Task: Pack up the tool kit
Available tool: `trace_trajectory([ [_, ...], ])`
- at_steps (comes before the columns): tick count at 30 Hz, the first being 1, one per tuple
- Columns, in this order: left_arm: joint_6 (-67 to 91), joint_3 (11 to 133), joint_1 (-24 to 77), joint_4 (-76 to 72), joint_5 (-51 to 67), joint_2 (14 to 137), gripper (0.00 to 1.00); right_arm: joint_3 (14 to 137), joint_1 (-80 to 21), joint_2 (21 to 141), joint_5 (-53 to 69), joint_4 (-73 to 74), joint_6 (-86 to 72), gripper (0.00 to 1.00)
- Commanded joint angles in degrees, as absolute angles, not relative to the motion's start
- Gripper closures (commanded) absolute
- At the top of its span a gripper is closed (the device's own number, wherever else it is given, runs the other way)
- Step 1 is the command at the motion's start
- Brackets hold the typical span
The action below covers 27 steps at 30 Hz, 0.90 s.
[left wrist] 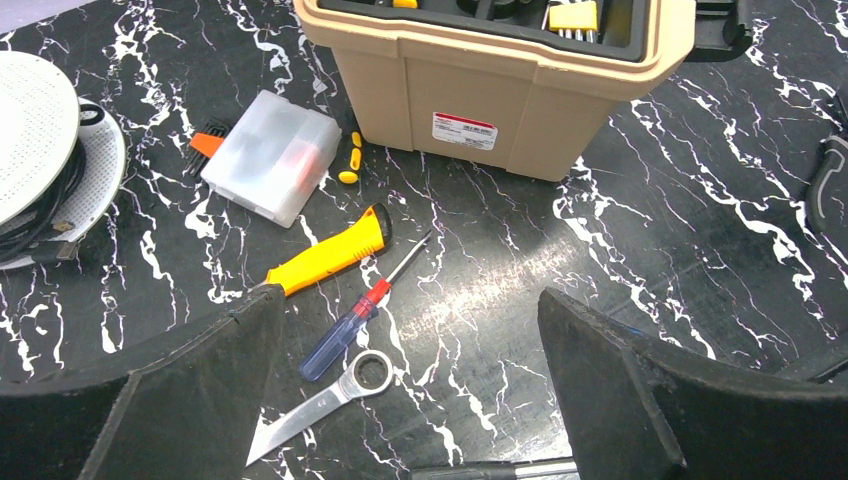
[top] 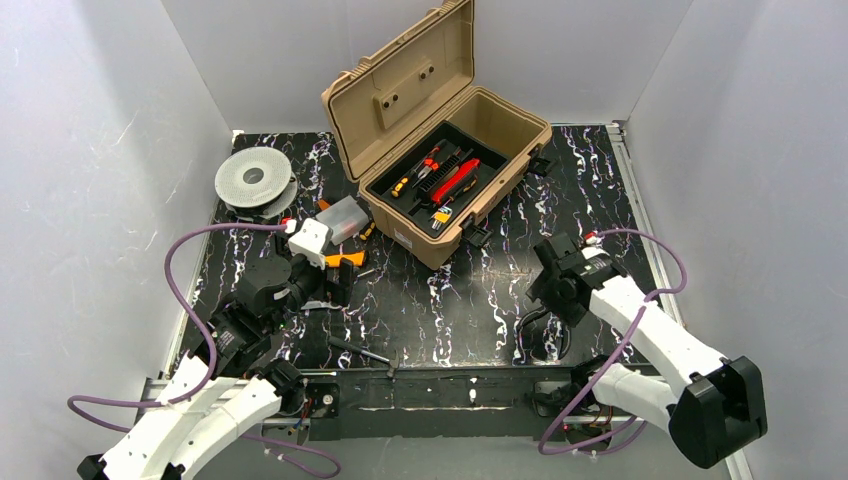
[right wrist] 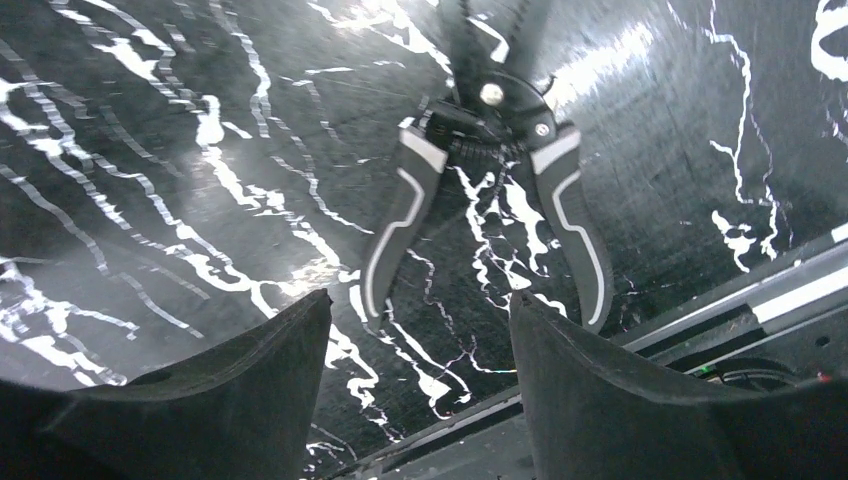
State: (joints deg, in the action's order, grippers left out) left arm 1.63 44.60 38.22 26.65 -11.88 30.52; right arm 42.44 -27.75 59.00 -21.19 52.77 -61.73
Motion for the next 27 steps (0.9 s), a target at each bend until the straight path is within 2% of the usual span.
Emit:
trace_trajectory([
  [1,2.1,45.6,38.2,27.0,-10.7,30.3,0.02,39.7,-27.5,60.7,-21.8,52.1,-68.7,0.28],
  [15,2.3,45.4,38.3,27.0,-9.6,30.7,0.00,39.0,-27.2,72.0,-24.5,43.3,-73.3,0.32],
  [19,2.4,45.4,38.3,26.9,-9.0,31.4,0.00,38.6,-27.0,75.7,-24.0,41.2,-74.6,0.34],
  [21,2.6,45.1,38.4,26.5,-7.5,32.1,0.00,37.9,-26.8,76.8,-23.6,39.8,-74.9,0.39],
  [22,2.5,44.9,38.4,25.9,-5.8,32.6,0.00,37.5,-26.8,77.1,-23.2,38.8,-75.2,0.42],
  [24,3.0,44.7,38.4,24.8,-2.1,34.2,0.01,36.6,-26.7,77.3,-22.0,37.1,-75.7,0.71],
  [25,3.8,45.0,38.5,24.7,-0.6,35.4,0.00,36.3,-26.7,77.0,-21.2,36.4,-75.7,0.80],
  [26,4.6,45.5,38.5,24.8,1.9,36.7,0.00,36.2,-26.7,76.6,-20.5,36.0,-75.7,0.88],
  [27,5.5,46.1,39.0,24.9,3.2,38.1,0.01,36.0,-26.7,75.7,-20.1,35.8,-75.7,0.91],
])
